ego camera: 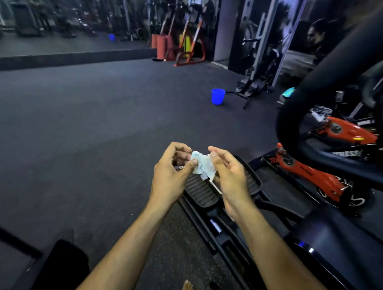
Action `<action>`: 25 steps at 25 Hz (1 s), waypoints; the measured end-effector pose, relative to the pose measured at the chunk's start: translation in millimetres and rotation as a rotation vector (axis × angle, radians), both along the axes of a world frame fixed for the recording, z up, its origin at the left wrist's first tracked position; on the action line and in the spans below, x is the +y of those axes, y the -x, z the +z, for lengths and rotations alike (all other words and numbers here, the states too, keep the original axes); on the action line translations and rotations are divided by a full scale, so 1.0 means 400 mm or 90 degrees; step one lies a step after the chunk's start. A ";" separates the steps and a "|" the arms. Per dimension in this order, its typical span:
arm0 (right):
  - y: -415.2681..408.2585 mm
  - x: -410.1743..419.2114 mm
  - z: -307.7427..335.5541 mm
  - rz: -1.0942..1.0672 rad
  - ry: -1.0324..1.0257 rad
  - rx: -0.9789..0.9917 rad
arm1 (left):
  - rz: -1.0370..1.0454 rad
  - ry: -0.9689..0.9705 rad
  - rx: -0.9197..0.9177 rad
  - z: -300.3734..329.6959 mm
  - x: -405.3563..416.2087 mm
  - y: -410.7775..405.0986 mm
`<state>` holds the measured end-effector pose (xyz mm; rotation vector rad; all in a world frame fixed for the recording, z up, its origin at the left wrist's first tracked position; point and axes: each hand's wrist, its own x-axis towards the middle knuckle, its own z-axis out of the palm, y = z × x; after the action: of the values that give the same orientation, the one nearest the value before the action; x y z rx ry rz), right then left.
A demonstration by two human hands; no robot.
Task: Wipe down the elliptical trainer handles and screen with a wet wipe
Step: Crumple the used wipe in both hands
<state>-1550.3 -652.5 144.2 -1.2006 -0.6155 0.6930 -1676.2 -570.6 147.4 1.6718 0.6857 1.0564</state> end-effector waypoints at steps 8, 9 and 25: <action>-0.152 0.271 -0.103 0.138 0.099 -0.056 | -0.011 0.029 0.116 -0.114 0.296 -0.059; -0.184 0.313 -0.120 0.127 0.107 -0.057 | -0.025 0.040 0.134 -0.128 0.345 -0.088; -0.405 0.668 -0.372 -0.017 0.259 -0.017 | -0.174 0.184 0.244 -0.315 0.741 -0.384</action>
<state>-1388.3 -385.4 -4.7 -1.5936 -0.4916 0.8046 -1522.6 -274.2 21.5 1.6668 0.7861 0.4234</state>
